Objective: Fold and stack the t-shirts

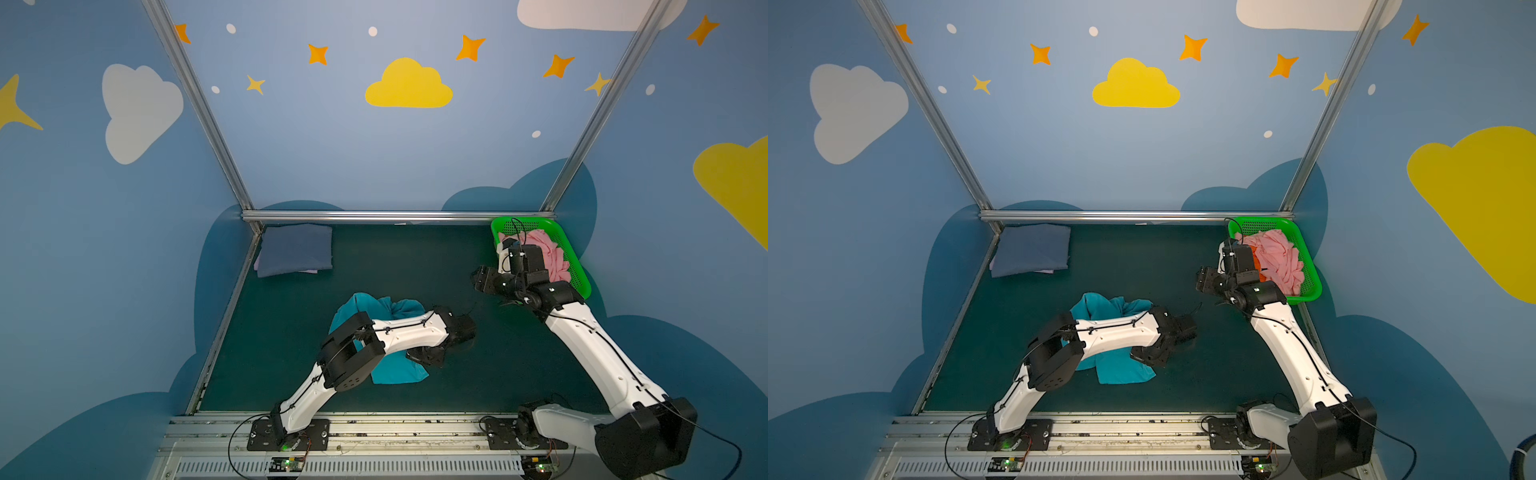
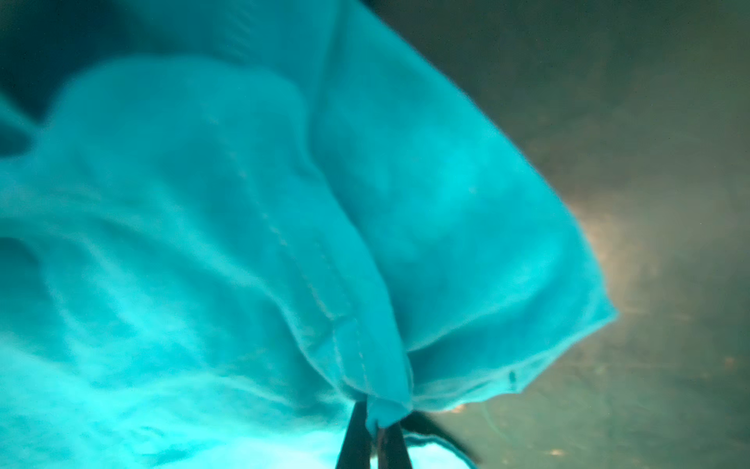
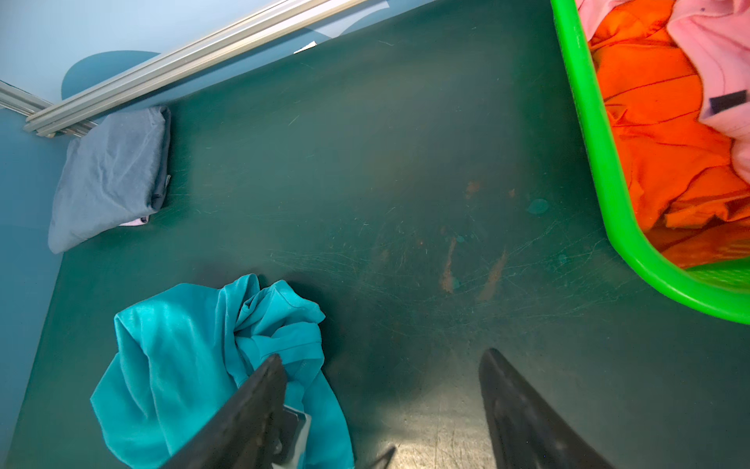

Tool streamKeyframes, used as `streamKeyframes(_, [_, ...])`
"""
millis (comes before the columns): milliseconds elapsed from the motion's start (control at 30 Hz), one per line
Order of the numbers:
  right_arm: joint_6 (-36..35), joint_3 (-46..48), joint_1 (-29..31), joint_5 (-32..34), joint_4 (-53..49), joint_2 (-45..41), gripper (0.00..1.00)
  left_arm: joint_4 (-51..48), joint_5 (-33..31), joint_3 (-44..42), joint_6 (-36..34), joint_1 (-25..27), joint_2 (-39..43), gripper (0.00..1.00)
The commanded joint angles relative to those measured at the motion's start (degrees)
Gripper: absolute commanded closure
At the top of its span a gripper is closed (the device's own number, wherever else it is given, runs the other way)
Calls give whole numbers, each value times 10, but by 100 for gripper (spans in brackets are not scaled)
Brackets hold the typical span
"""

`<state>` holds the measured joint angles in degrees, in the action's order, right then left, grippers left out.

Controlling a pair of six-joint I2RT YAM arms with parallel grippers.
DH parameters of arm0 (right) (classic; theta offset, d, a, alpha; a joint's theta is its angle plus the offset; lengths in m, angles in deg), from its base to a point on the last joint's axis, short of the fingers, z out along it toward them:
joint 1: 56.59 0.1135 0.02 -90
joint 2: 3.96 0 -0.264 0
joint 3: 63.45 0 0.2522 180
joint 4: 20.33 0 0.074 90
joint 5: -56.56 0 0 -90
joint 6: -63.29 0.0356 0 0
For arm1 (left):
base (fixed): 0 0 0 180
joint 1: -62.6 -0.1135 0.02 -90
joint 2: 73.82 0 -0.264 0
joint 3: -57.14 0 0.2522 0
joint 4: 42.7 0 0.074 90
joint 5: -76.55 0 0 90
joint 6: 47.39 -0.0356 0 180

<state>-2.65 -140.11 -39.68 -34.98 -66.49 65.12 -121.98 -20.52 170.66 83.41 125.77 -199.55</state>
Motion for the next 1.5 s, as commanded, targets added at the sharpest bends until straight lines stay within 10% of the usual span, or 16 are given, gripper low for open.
streamKeyframes(0, [0,-3,-3,-19,5,0,24,-48,-32,7,-14,-34,95,96])
streamKeyframes(233, [-50,-22,43,-114,46,29,56,-96,-98,35,-33,-127,309,96])
streamKeyframes(567, [-129,-126,200,-49,8,172,25,-48,-98,-102,-21,-226,518,96])
streamKeyframes(1367, [9,-230,252,-19,-145,452,21,-86,-89,-184,-40,-361,654,96])
streamKeyframes(1467, [18,-213,252,-52,-123,456,33,-82,-82,-190,-42,-366,652,96])
